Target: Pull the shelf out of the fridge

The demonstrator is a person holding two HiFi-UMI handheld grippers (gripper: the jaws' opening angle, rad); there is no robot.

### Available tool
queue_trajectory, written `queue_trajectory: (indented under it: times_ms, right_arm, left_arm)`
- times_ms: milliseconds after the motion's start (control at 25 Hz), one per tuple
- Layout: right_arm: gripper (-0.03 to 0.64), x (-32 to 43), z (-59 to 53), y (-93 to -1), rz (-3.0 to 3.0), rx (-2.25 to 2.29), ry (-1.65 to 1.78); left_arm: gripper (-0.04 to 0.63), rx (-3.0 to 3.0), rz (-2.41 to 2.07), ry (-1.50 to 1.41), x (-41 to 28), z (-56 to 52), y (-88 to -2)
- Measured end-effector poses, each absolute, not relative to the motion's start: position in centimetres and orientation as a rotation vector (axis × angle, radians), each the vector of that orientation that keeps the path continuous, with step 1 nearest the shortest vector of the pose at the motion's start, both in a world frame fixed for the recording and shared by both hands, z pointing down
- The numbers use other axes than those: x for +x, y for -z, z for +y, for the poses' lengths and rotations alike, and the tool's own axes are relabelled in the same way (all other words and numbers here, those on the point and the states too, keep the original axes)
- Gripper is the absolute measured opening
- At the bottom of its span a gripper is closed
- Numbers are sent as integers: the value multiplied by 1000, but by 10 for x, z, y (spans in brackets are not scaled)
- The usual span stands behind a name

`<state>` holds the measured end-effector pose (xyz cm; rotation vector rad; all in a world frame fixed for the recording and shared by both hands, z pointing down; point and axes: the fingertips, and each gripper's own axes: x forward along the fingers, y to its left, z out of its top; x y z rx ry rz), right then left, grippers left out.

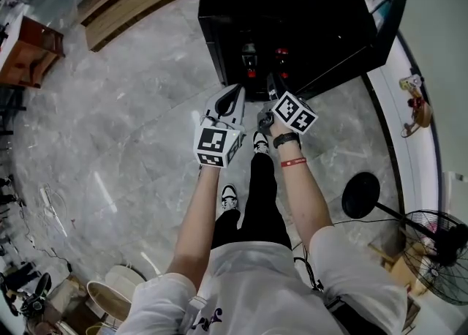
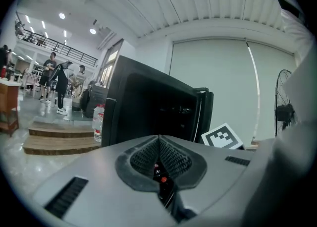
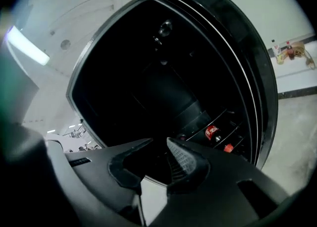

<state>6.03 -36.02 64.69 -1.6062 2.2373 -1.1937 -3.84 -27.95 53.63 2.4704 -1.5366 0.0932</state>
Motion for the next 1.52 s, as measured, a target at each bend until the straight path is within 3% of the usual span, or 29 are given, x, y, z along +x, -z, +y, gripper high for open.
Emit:
queue_trajectory:
  times_ms: [320,880,1520]
  right_arm:
    - [107,68,-407,-698,1790,-1412,1443]
    - [213,72,-457,-744,1528,-1251,1507]
    - [225,59,-523,-769,1467,-1179,1508]
  left_arm:
    - [18,2446,-1526,-44,-42,-307,-558]
    - [18,2454,-1531,-122,-44,-330,-593]
    - [18,2492,-1544,-92,-36,-350,-604]
